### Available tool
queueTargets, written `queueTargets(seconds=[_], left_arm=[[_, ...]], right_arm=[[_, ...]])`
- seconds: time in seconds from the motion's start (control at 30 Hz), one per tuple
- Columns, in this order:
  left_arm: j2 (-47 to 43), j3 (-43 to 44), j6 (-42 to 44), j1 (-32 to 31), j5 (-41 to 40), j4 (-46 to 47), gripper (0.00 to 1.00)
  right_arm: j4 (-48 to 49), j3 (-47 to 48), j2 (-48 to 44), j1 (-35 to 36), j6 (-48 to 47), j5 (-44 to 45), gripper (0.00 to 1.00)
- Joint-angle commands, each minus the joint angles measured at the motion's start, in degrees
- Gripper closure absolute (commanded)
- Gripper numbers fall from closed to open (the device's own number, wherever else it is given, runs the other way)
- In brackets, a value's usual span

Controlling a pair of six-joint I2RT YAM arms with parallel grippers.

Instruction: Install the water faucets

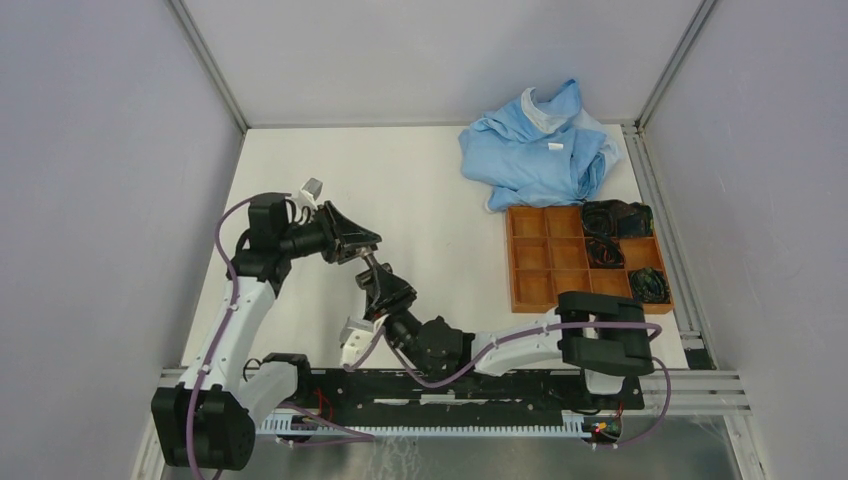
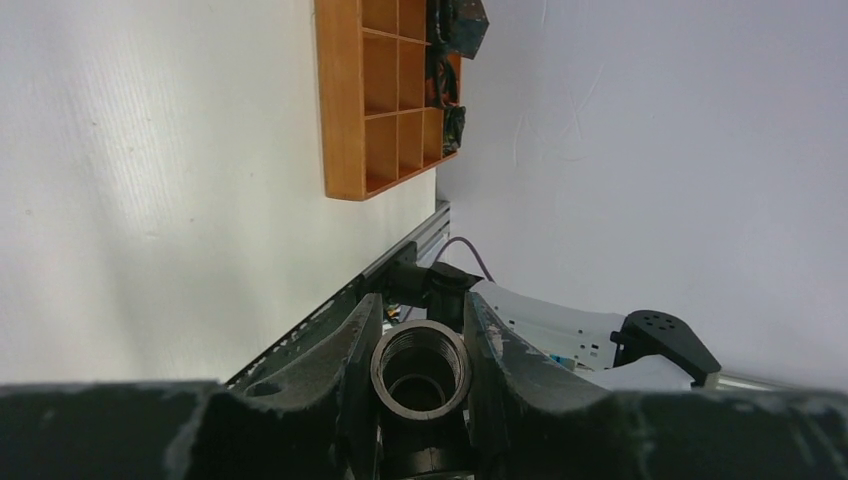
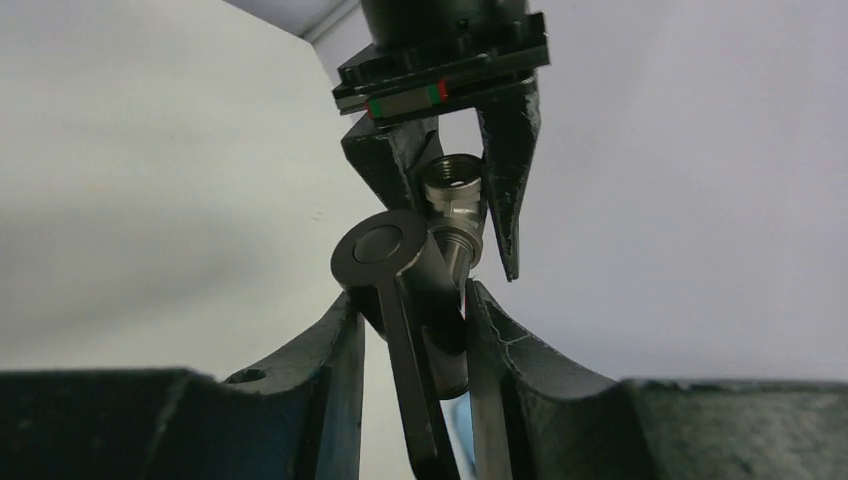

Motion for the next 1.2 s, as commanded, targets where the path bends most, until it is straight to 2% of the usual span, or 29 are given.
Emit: queueTargets(seconds=[0.0, 0.13, 0.23, 0.4, 0.6, 0.67, 0.73, 0.87, 0.93, 1.0, 1.1, 1.17], left_arm=[[-3.2, -1.92, -4.74, 0.4, 5.8, 10.14, 0.98], [-5.82, -5.67, -9.03, 0.42, 4.31, 17.17, 0.98], [-7.78, -7.72, -11.6, 0.33, 2.42, 21.85, 0.98], [-12.1, -8.81, -9.9, 0.34, -2.31, 22.73, 0.98], [-13.21, -8.37, -9.46, 0.29, -3.14, 21.99, 0.98], [-12.97, -7.87, -8.36, 0.29, -3.39, 20.45, 0.98], [-12.63, -7.39, -6.45, 0.37, -4.65, 17.12, 0.98], [-11.33, -8.6, -3.63, 0.29, -10.29, 12.52, 0.98], [-11.11, -11.38, -4.41, 0.32, -14.34, 17.0, 0.98], [-9.34, -14.69, -4.68, 0.31, -16.88, 25.83, 0.98], [-0.08, -15.94, -2.16, 0.35, -15.7, 36.49, 0.98], [8.67, -13.49, 0.34, 0.28, -13.16, 38.7, 0.98]], right_arm=[[10.28, -4.18, -10.48, -4.41, 31.57, 6.52, 1.0], [3.92, -9.47, -16.92, -10.81, 56.95, -2.05, 1.0], [4.91, -12.6, -18.31, -15.46, 70.06, -11.75, 1.0], [6.32, -13.63, -17.58, -18.74, 81.58, -22.57, 1.0], [5.75, -13.88, -18.12, -19.01, 82.65, -25.12, 0.99], [3.3, -15.08, -19.91, -19.36, 81.96, -24.33, 0.89], [-1.09, -16.47, -22.19, -19.79, 80.21, -23.0, 0.74], [-16.74, -18.99, -27.61, -20.23, 76.87, -16.97, 0.54], [-22.72, -20.75, -30.32, -20.52, 76.72, -14.87, 0.42], [-27.37, -22.37, -32.75, -20.57, 77.32, -12.77, 0.32], [-35.02, -23.91, -35.88, -20.61, 79.9, -10.28, 0.28], [-40.98, -23.81, -37.49, -20.65, 81.2, -9.75, 0.27]])
